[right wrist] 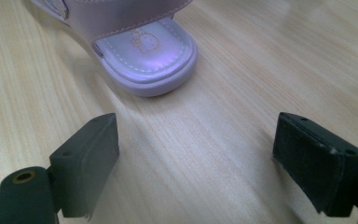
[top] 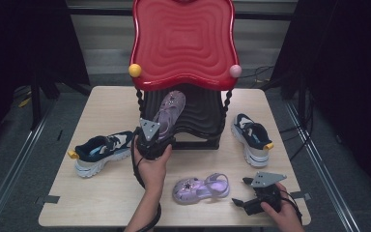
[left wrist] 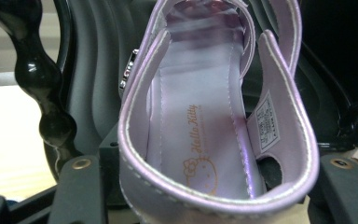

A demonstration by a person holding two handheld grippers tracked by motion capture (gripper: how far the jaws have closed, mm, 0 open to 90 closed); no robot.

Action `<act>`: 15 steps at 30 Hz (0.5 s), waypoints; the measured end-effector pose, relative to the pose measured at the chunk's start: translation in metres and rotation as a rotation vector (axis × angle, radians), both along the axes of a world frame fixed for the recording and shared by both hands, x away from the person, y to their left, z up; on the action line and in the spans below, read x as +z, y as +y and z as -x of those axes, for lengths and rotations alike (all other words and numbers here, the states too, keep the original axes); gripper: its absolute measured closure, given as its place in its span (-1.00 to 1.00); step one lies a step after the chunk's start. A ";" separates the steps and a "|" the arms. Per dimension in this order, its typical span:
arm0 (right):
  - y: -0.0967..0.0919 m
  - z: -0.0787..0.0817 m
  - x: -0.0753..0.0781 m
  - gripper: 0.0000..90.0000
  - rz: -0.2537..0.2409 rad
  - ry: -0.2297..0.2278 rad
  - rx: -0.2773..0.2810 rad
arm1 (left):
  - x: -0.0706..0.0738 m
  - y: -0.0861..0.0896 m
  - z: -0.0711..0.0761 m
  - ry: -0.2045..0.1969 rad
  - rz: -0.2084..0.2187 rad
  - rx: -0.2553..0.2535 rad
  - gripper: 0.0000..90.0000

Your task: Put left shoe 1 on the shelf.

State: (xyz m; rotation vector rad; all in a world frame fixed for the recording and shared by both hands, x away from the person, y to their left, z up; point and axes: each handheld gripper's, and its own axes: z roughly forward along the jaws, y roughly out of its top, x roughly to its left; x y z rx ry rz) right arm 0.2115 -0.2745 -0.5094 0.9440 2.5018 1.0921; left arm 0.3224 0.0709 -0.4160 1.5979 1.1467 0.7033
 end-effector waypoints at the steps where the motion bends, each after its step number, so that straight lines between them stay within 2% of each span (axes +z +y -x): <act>1: 0.000 0.000 0.000 -0.69 0.000 0.000 0.000 | 0.000 0.000 0.000 0.000 0.000 0.000 -0.17; 15: 0.000 0.000 0.000 -0.69 0.000 0.000 0.000 | -0.004 -0.009 -0.010 -0.023 0.013 0.050 -0.17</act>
